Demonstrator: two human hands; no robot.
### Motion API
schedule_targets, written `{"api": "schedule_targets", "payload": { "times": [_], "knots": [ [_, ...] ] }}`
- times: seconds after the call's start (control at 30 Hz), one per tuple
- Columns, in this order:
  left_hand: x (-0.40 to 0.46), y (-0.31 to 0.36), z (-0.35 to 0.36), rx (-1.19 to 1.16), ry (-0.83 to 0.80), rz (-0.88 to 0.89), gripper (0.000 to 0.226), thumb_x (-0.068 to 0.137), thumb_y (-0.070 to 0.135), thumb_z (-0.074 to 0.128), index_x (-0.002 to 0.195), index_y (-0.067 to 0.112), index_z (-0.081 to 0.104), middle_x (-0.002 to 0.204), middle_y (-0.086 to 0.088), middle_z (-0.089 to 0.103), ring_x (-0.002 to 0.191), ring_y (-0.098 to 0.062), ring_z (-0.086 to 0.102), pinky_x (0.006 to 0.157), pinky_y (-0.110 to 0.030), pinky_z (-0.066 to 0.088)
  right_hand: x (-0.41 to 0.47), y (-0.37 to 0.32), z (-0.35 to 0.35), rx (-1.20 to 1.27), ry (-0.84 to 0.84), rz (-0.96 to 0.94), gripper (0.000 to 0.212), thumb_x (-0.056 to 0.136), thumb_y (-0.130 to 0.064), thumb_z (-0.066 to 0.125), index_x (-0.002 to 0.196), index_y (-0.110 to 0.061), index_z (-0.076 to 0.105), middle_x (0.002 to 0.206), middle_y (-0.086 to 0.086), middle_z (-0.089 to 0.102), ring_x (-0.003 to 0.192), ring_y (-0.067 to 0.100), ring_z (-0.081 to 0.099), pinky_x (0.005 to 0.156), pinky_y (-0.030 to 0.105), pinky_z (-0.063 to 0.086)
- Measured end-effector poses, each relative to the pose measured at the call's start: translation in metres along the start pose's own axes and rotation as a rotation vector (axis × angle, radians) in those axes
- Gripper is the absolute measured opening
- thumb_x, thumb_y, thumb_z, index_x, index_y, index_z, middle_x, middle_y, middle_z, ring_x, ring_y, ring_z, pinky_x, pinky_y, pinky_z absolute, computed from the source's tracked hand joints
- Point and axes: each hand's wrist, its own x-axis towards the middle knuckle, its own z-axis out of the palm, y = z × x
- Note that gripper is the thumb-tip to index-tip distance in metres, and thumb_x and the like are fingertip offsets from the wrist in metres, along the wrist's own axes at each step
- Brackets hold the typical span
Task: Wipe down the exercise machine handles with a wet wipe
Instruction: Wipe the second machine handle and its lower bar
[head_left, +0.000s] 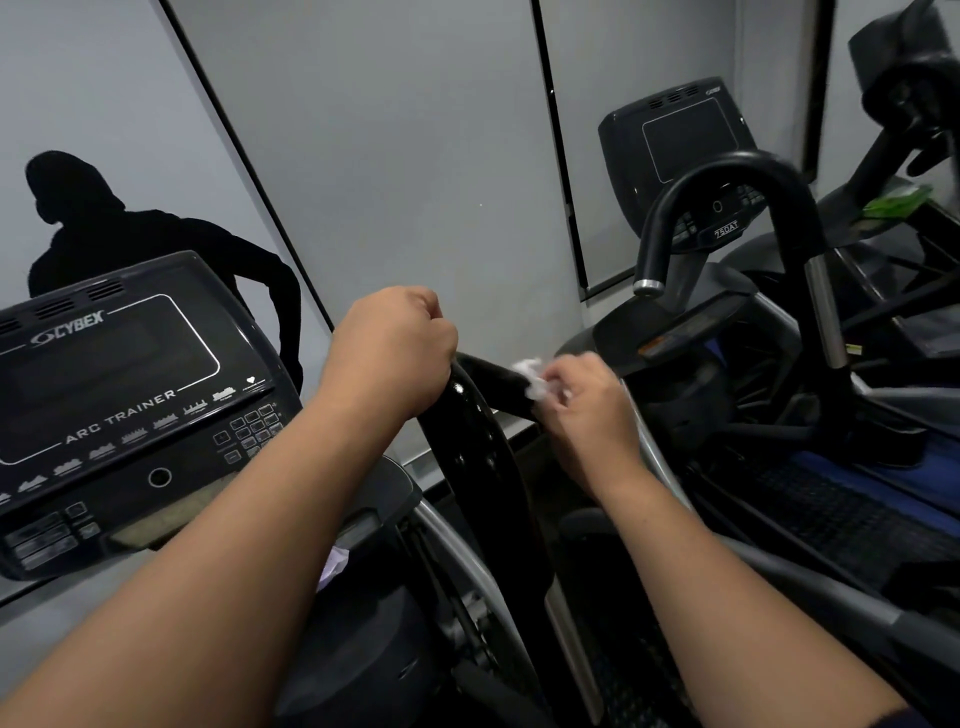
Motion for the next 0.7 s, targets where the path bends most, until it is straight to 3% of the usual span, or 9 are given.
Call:
{"api": "schedule_targets", "payload": {
  "times": [0.1,0.2,0.27,0.37,0.47,0.57,0.63,0.7],
  "knots": [
    [0.002,-0.001,0.001,-0.002,0.004,-0.005,0.019,0.085,0.011,0.048,0.083,0.013,0.066,0.074,-0.001,0.062,0.073,-0.021,0.059,0.061,-0.029,0.046,0.000,0.007,-0.013,0.017,0.005,0.183,0.008,0.087,-0.019,0.066,0.080,-0.018,0.064,0.082,-0.006,0.051,0.078,0.024,0.058,0.068,0.039,0.050],
    [0.003,-0.002,0.001,-0.007,0.003,-0.011,0.018,0.084,0.012,0.048,0.080,0.014,0.065,0.074,-0.002,0.063,0.075,-0.024,0.060,0.061,-0.031,0.046,0.016,-0.029,-0.012,0.071,0.016,0.027,0.007,0.093,-0.019,0.066,0.087,-0.017,0.067,0.086,-0.004,0.055,0.079,0.022,0.059,0.066,0.033,0.048],
    [0.002,-0.002,0.001,-0.015,0.008,-0.008,0.018,0.084,0.012,0.048,0.079,0.014,0.065,0.073,-0.002,0.063,0.073,-0.023,0.059,0.060,-0.030,0.044,0.027,-0.057,-0.003,0.125,-0.052,-0.140,0.012,0.087,-0.009,0.065,0.094,-0.016,0.072,0.091,0.003,0.058,0.082,0.026,0.060,0.069,0.037,0.050],
    [0.000,-0.003,0.001,-0.038,0.022,0.008,0.018,0.084,0.010,0.049,0.077,0.011,0.066,0.072,-0.004,0.063,0.074,-0.028,0.059,0.061,-0.033,0.044,0.034,-0.065,0.007,0.009,-0.186,-0.236,0.013,0.085,-0.019,0.064,0.095,-0.018,0.071,0.090,0.001,0.051,0.089,0.027,0.055,0.070,0.036,0.044],
    [0.000,-0.004,0.002,-0.054,0.019,0.001,0.018,0.083,0.009,0.048,0.077,0.011,0.066,0.073,-0.004,0.063,0.075,-0.027,0.060,0.062,-0.034,0.048,0.031,-0.029,-0.003,-0.044,-0.198,-0.018,0.008,0.089,-0.020,0.065,0.092,-0.017,0.072,0.088,-0.002,0.051,0.092,0.030,0.057,0.074,0.037,0.045],
    [0.002,-0.003,0.003,-0.042,0.010,-0.014,0.018,0.083,0.011,0.048,0.077,0.014,0.065,0.072,0.000,0.062,0.072,-0.020,0.058,0.059,-0.030,0.044,0.025,-0.004,-0.024,-0.088,-0.214,0.232,0.016,0.090,-0.028,0.060,0.083,-0.017,0.068,0.092,0.003,0.057,0.090,0.030,0.060,0.077,0.037,0.047],
    [0.002,-0.003,0.002,-0.039,0.006,-0.019,0.018,0.083,0.011,0.048,0.079,0.014,0.065,0.072,-0.001,0.062,0.070,-0.017,0.057,0.058,-0.028,0.044,0.033,-0.009,-0.025,-0.105,-0.204,0.234,0.016,0.092,-0.028,0.057,0.084,-0.018,0.068,0.093,0.002,0.057,0.090,0.029,0.060,0.078,0.039,0.050],
    [0.002,-0.002,0.001,-0.050,0.003,-0.018,0.018,0.083,0.010,0.048,0.078,0.014,0.065,0.072,-0.003,0.063,0.071,-0.021,0.059,0.060,-0.031,0.046,0.043,-0.033,-0.016,0.002,-0.181,0.118,0.012,0.093,-0.020,0.058,0.088,-0.019,0.070,0.093,0.000,0.056,0.086,0.026,0.061,0.076,0.040,0.053]
  ]
}}
